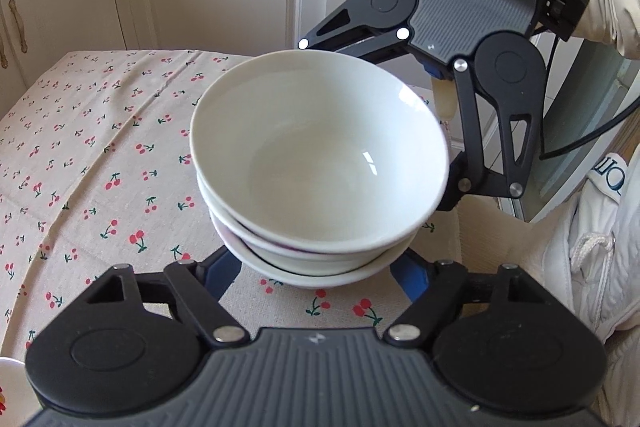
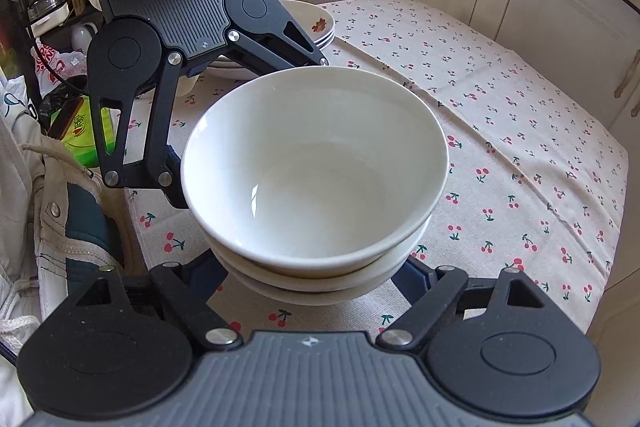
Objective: Organize plates and bowls
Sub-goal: 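Lift the bowl stack with both grippers and lower it onto the plate stack, then open both grippers and pull them away from the stacked dishes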
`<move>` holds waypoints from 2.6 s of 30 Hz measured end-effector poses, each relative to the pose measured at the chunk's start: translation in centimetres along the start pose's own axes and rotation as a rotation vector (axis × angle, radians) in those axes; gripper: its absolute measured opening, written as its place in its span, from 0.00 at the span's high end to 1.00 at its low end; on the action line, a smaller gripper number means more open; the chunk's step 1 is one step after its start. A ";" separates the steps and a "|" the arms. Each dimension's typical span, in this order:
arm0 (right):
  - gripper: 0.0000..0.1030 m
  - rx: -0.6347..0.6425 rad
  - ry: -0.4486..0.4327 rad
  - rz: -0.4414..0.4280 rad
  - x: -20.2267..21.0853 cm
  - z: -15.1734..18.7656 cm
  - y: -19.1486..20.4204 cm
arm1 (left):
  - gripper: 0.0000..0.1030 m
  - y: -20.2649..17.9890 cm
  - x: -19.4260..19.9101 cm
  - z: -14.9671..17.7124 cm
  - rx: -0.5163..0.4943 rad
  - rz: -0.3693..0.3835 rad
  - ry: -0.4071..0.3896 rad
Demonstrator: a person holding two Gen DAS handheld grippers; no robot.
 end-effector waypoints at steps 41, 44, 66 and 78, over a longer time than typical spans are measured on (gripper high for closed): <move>0.13 0.386 -0.024 -0.044 -6.4 -20.6 5.4 | 0.22 6.4 13.2 13.1 0.291 -0.362 -0.058; 0.13 0.389 -0.013 -0.059 -7.7 -21.4 5.2 | 0.22 7.4 13.0 13.9 0.314 -0.363 -0.049; 0.13 0.295 0.022 -0.142 -10.5 -22.8 3.3 | 0.23 8.9 13.0 15.8 0.335 -0.381 -0.044; 0.00 0.138 -0.032 -0.016 -6.4 -20.5 3.7 | 0.04 4.4 15.9 16.6 0.439 -0.572 -0.142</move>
Point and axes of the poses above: each gripper's, at about its wrist camera, not at the fingertips, and x roughly against the way its jaws point, y to its left, z to its underside, the point moved 5 cm from there along -x, roughly the way its jaws point, and after that the axes turned 9 degrees about y, right-handed, at the moved point
